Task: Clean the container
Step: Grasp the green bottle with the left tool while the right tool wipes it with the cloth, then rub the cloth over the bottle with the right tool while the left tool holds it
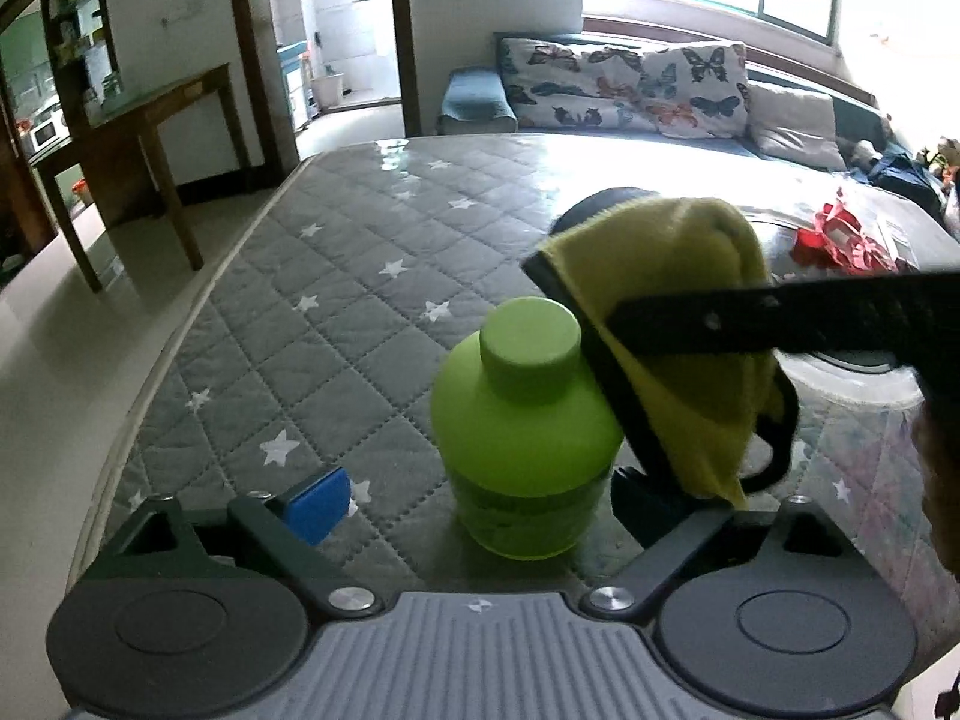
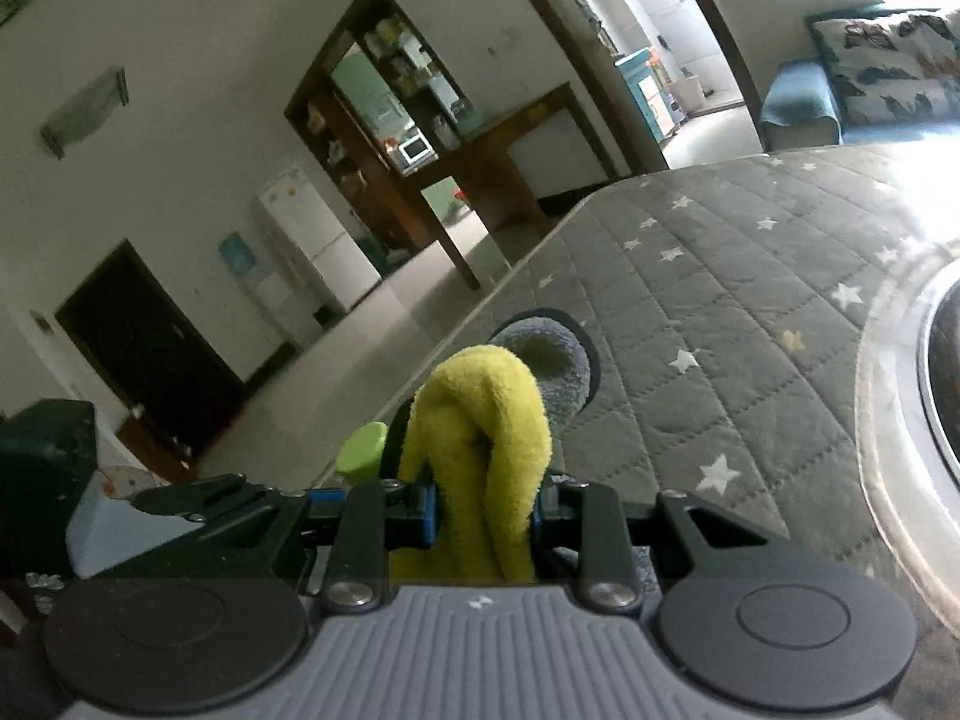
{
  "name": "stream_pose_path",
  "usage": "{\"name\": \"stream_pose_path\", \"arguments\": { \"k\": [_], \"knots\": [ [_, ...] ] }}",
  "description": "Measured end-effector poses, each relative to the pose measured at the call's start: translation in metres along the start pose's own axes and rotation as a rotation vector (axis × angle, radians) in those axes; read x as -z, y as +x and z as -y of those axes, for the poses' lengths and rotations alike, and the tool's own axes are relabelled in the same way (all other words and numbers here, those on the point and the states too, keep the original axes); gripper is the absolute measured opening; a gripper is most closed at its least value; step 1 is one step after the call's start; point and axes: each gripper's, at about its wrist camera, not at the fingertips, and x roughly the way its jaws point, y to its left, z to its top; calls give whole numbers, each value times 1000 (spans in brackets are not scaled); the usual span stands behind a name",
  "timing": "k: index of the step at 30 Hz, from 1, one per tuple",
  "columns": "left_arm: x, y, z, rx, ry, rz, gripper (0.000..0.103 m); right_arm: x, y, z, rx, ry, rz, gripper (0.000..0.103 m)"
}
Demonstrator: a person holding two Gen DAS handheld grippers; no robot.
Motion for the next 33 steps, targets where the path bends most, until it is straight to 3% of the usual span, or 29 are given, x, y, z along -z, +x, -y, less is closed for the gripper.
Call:
{"name": "stream_pose_path", "arguments": {
  "k": [9,20,28,33],
  "knots": [
    [1,6,0,25,6,-6,92,-10,30,8,22,29,-22,26],
    [3,6,-1,39,18,-4,87,27,56,33,93,76,-127,26],
    [4,5,0,48,31,2,83,28,30,26,32,112,-57,26],
    [4,5,1,46,32,2,83,11,13,11,-2,59,11,26]
  ]
}}
